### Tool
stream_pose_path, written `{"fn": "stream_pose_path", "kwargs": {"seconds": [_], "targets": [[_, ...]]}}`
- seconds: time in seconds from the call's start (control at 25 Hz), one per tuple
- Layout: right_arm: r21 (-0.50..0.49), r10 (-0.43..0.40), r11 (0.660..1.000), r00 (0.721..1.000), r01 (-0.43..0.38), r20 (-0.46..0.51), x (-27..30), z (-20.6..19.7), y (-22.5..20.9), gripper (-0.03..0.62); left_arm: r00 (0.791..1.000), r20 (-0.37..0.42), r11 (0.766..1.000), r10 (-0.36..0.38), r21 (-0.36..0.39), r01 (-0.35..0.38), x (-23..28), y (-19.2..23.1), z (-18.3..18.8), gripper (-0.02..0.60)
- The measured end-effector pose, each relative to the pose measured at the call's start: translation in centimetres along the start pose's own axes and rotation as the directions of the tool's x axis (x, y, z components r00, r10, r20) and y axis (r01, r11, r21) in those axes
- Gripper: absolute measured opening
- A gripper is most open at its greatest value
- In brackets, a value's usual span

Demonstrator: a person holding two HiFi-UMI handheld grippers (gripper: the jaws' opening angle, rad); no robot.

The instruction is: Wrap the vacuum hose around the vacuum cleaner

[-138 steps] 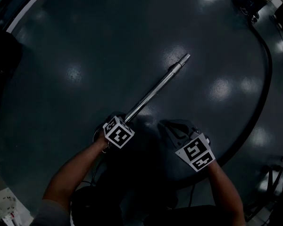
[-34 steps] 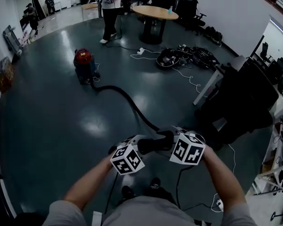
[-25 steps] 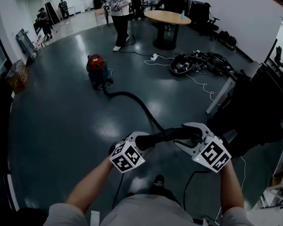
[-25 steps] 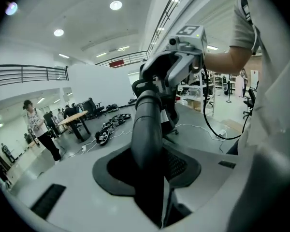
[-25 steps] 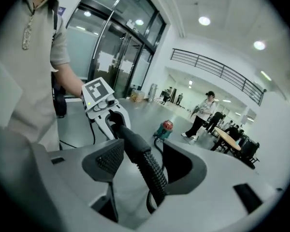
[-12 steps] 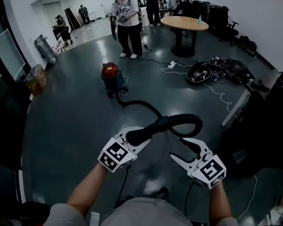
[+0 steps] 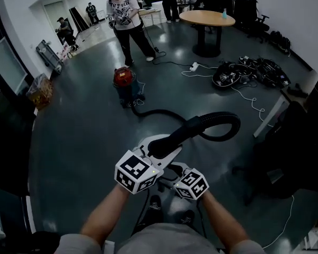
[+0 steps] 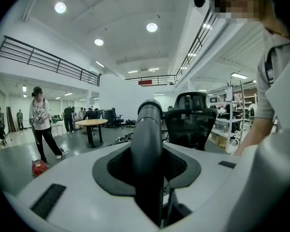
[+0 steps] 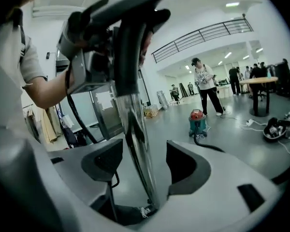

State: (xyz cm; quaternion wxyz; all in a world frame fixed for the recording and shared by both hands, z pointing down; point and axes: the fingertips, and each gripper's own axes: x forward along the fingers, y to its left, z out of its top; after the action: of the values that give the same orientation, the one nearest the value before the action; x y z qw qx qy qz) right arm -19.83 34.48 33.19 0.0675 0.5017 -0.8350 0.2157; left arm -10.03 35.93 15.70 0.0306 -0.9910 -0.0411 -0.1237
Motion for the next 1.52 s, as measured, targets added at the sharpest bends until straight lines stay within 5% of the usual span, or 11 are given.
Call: {"fn": "stream_pose_path", "kwargs": {"seconds": [0.16, 0.44, 0.56, 0.76, 1.04, 1.24, 1.52], "targets": [[0.095, 0.002, 0.995, 1.0, -0.002, 0.002, 4.3, -1.1, -0.3, 0.276, 0.999, 0.02, 0.999, -0.025, -0.043, 0.026, 0.3, 2.1, 0.5, 0.152], [0.138, -0.156, 0.98, 0.986, 0.147, 0.061, 12.0, -0.7, -2.6, 0.271, 0.993, 0.053, 0.992, -0.103, -0.069, 0.107, -1.0, 5.7, -0.2, 0.153], [0.034, -0.202, 0.979, 0.979, 0.201, 0.034, 13.5, 0.0, -3.4, 0.157, 0.991, 0.071, 0.988, -0.114, -0.094, 0.121, -1.8, 8.6, -0.3, 0.153], [-0.078, -0.289, 0.956, 0.955, 0.284, -0.061, 12.9, -0.7, -3.5, 0.127, 0.988, 0.079, 0.976, -0.13, -0.167, 0.142, -3.7, 12.6, -1.2, 0.153], [-0.34, -0.488, 0.847, 0.85, 0.408, -0.198, 8.0, -1.3, -7.5, 0.124, 0.979, 0.127, 0.94, -0.162, -0.282, 0.192, -4.9, 16.6, -2.8, 0.154], [-0.452, -0.533, 0.804, 0.803, 0.385, -0.264, 5.1, -0.7, -8.5, 0.123, 0.978, 0.136, 0.925, -0.158, -0.325, 0.195, -5.2, 17.9, -3.5, 0.161], [-0.515, -0.52, 0.803, 0.776, 0.3, -0.358, 2.7, -1.0, -10.6, 0.123, 0.991, 0.095, 0.931, -0.091, -0.345, 0.118, -3.5, 18.6, -4.7, 0.172]]}}
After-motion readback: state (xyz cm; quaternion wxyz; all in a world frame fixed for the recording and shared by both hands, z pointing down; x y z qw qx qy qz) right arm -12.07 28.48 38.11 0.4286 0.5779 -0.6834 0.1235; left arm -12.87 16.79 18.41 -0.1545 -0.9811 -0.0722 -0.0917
